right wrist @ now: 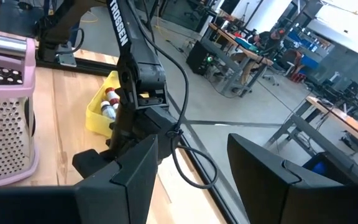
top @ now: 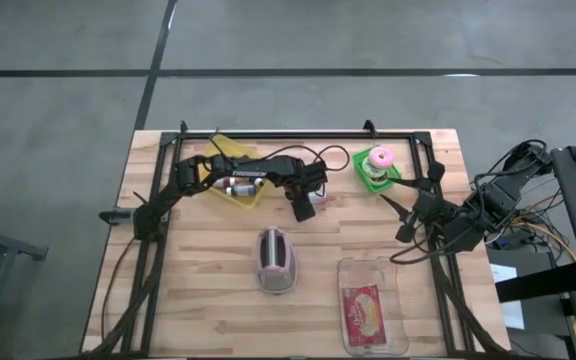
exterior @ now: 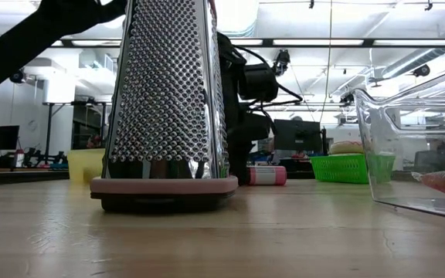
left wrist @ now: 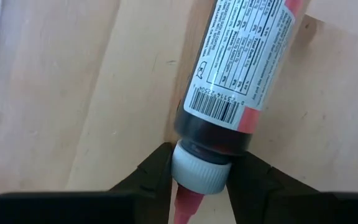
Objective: Pick & Place Food Item
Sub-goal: Put the pink food coloring into the yellow bin
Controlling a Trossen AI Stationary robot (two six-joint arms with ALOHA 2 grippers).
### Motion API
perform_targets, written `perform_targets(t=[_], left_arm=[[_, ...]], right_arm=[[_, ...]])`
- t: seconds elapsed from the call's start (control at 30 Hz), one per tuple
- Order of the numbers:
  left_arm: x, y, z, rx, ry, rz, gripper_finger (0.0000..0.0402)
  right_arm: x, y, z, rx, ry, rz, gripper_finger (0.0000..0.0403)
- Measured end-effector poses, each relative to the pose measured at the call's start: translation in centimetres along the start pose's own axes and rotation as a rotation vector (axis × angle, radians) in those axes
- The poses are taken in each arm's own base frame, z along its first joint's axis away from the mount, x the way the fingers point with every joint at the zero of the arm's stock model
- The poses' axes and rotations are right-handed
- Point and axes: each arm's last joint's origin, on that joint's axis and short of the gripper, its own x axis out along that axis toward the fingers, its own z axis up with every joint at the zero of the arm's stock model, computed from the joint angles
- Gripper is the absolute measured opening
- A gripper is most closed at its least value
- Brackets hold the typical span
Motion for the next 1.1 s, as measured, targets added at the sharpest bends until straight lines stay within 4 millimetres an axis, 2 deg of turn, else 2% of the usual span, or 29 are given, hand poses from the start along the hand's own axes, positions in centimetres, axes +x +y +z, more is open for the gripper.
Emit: perform_targets(t=[0.17, 0.53, 0.93, 1.1], left_arm=[[-1.1, -0.1, 0.0, 0.029, -0.015, 0.075, 0.0113], [-5.3, -1.1, 0.2, 0.06, 0.018, 0.234, 0.0113], [-12.5, -2.2, -1.0, 0.056, 0.173, 0.509, 0.0113], [-15.5, -2.2, -1.3, 0.066, 0.114, 0.488, 0.0113]], right_arm=[[0.0, 0.0, 0.0, 0.01, 0.0, 0.0, 0.0192], [0.1, 0.1, -0.2, 0.015, 0.004, 0.0, 0.0191], [0.5, 1.1, -1.9, -0.015, 0.029, 0.006, 0.0191], [0.8, 1.7, -2.9, -0.012, 0.048, 0.019, 0.0192]])
